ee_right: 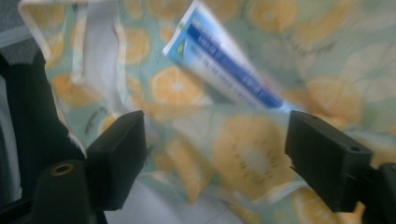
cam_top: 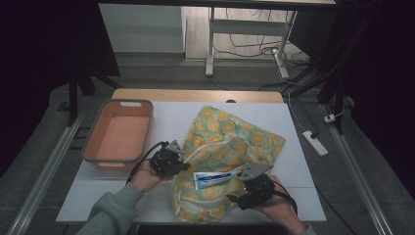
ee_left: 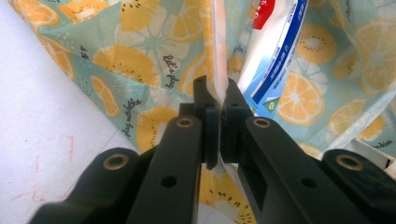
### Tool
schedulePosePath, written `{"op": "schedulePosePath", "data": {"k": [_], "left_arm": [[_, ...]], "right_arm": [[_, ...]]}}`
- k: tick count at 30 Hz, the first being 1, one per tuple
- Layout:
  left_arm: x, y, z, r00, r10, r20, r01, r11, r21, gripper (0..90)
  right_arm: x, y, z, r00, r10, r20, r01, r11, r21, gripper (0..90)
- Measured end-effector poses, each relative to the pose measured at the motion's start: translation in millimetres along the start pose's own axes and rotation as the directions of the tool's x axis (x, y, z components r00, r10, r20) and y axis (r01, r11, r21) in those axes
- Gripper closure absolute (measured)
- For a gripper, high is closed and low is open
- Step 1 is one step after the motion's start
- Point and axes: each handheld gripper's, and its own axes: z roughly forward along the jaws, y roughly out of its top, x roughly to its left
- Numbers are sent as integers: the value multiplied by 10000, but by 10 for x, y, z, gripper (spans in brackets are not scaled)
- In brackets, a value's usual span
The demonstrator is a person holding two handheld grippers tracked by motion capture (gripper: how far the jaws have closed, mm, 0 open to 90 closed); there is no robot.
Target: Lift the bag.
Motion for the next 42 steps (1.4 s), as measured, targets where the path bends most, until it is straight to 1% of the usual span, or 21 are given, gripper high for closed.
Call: {"op": "schedulePosePath", "data": {"k": [1, 2, 3, 4, 6, 9, 10, 14, 16, 17, 19, 21, 23, 25, 27, 29, 33, 34, 38, 42], "left_arm": [[1, 0, 3, 10000, -18, 3, 18, 10000, -5, 874], [2, 1, 5, 10000, -2, 16, 2, 10000, 17, 874], [-3, 1, 11, 10000, -30, 34, 30, 10000, 24, 874], [-3, 3, 16, 10000, 35, 39, -35, 10000, 52, 874], [-9, 3, 28, 10000, 51, 68, -51, 10000, 82, 874], [-11, 4, 33, 9999, 47, 92, -49, 9999, 121, 874], [-10, 4, 32, 10000, 41, 90, -42, 9999, 113, 874], [-3, 2, 29, 9999, -1, 115, 0, 10000, 65, 874], [0, 1, 30, 9999, -2, 111, 1, 10000, 73, 874], [1, 1, 30, 9999, -8, 109, 7, 10000, 72, 874], [6, 0, 26, 9999, 6, 103, -7, 10000, 79, 874], [11, -2, 19, 9999, -3, 108, 2, 10000, 60, 874], [12, -3, 10, 9999, -39, 160, 39, 10000, -3, 874], [12, -3, -6, 9998, -77, 199, 78, 9999, -65, 874], [17, -4, -28, 9998, -79, 209, 82, 9999, -133, 874], [27, -4, -63, 9995, -133, 287, 140, 9996, -263, 875], [41, 8, -173, 9981, -252, 565, 292, 9970, -722, 875], [42, 12, -205, 9979, -250, 603, 299, 9961, -830, 875], [41, 18, -319, 9984, -252, 505, 315, 9912, -1284, 876], [49, 13, -378, 9983, -284, 499, 356, 9883, -1485, 876]], "right_arm": [[7, -18, 22, 10000, 0, -56, 0, 10000, 99, 179], [12, -33, 44, 10000, -6, -1, 6, 9998, 223, 169], [11, -46, 64, 9999, -2, 101, -1, 9994, 341, 166], [3, -58, 83, 9997, -5, 251, -6, 9991, 425, 162], [-24, -78, 130, 9988, 117, 472, -139, 9988, 469, 157], [-44, -118, 219, 9973, 63, 735, -119, 9970, 763, 208], [-49, -136, 247, 9974, 15, 727, -78, 9962, 872, 237], [-61, -195, 352, 9981, -28, 611, -30, 9956, 942, 433], [-60, -206, 388, 9971, -145, 752, 71, 9952, 980, 570], [-58, -208, 405, 9967, -231, 772, 153, 9948, 1005, 620], [-52, -203, 410, 9967, -308, 751, 240, 9956, 901, 742], [-44, -188, 397, 9956, -510, 787, 438, 9950, 903, 827], [-39, -180, 359, 9942, -612, 883, 553, 9962, 676, 862], [-47, -170, 293, 9927, -623, 1031, 581, 9974, 434, 870], [-63, -167, 203, 9912, -513, 1220, 497, 9986, 162, 874], [-91, -169, 106, 9889, -352, 1442, 391, 9989, -249, 877], [-156, -158, -80, 9874, -148, 1573, 320, 9937, -1070, 880], [-162, -151, -111, 9862, -153, 1646, 354, 9921, -1202, 880], [-158, -129, -195, 9841, -129, 1769, 405, 9874, -1533, 881], [-143, -97, -276, 9811, -119, 1934, 480, 9819, -1831, 882]]}}
